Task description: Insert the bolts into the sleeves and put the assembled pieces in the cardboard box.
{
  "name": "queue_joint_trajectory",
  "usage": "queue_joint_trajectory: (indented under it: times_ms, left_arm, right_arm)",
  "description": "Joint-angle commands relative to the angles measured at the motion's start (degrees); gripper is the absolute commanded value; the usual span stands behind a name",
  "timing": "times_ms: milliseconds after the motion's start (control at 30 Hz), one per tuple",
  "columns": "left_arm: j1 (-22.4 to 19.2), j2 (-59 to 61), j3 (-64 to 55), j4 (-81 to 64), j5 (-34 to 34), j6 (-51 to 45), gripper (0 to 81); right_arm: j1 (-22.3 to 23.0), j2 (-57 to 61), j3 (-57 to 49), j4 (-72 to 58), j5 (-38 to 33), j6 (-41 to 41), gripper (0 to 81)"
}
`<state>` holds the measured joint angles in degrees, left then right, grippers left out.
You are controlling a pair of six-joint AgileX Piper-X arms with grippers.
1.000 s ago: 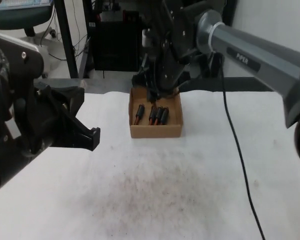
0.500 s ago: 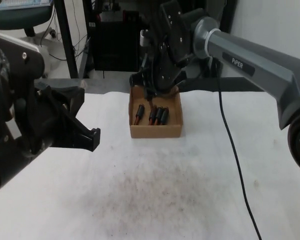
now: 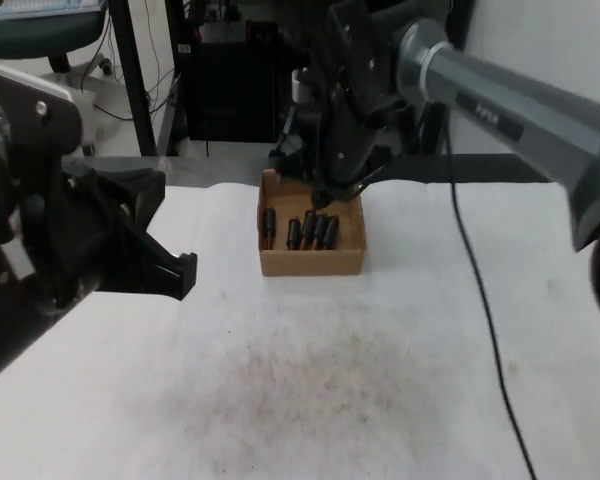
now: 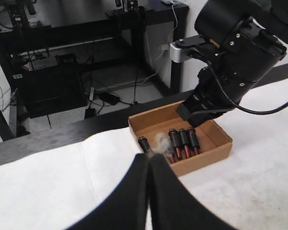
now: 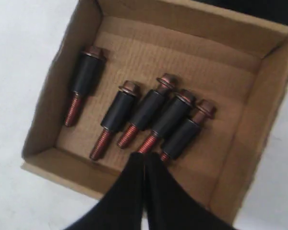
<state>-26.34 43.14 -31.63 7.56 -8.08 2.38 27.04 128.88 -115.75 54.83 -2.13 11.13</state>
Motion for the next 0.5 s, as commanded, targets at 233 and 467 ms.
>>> queue_joint_trajectory:
  times_ms: [233,467]
  left_arm:
    - [0.2,-3.3,-0.3,9.7,-3.5,-0.1,0.3]
    - [0.2,-9.4,1.7,12.4,-3.9,-9.1,0.3]
  right_arm:
    - [-0.2,-20.6,7.4,5.2,1.2,-15.5,0.8]
    - [-0.6,-44.6,33.6,-4.9,1.2,-15.5,0.8]
